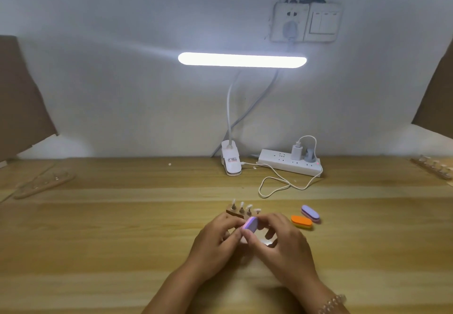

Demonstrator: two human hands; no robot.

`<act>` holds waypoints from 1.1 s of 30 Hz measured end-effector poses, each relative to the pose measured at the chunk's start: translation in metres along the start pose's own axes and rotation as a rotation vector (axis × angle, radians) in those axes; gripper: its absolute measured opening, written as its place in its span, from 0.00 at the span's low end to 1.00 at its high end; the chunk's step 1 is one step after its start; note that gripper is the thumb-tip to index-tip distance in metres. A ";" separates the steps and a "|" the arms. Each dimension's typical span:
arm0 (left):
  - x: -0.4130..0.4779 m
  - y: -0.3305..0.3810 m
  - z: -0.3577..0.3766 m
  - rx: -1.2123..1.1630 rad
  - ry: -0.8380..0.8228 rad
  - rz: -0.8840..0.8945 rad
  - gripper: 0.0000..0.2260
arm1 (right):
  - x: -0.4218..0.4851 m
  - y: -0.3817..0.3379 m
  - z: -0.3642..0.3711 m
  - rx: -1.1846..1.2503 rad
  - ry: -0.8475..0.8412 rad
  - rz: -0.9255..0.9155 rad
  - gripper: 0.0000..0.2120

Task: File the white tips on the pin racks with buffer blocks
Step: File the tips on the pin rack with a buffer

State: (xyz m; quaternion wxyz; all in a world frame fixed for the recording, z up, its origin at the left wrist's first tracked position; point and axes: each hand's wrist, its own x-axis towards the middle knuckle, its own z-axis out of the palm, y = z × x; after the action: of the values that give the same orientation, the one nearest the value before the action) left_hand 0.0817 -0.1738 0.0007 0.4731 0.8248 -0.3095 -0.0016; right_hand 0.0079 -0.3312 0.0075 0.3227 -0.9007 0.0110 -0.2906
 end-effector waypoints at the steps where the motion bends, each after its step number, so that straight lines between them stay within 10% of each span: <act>1: 0.000 0.000 0.000 0.012 -0.013 -0.009 0.08 | 0.000 0.000 0.000 -0.002 -0.003 0.002 0.15; 15: 0.001 0.001 0.002 0.013 -0.011 -0.049 0.06 | 0.003 -0.002 -0.004 0.178 0.053 0.103 0.05; 33: -0.002 0.008 -0.001 -0.033 -0.033 -0.050 0.12 | -0.001 -0.006 -0.004 -0.033 -0.081 -0.028 0.15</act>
State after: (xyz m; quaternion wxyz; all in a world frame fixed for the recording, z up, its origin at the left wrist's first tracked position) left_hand 0.0760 -0.1749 0.0073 0.4811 0.8244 -0.2965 -0.0322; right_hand 0.0044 -0.3285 0.0129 0.3040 -0.9169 -0.0101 -0.2583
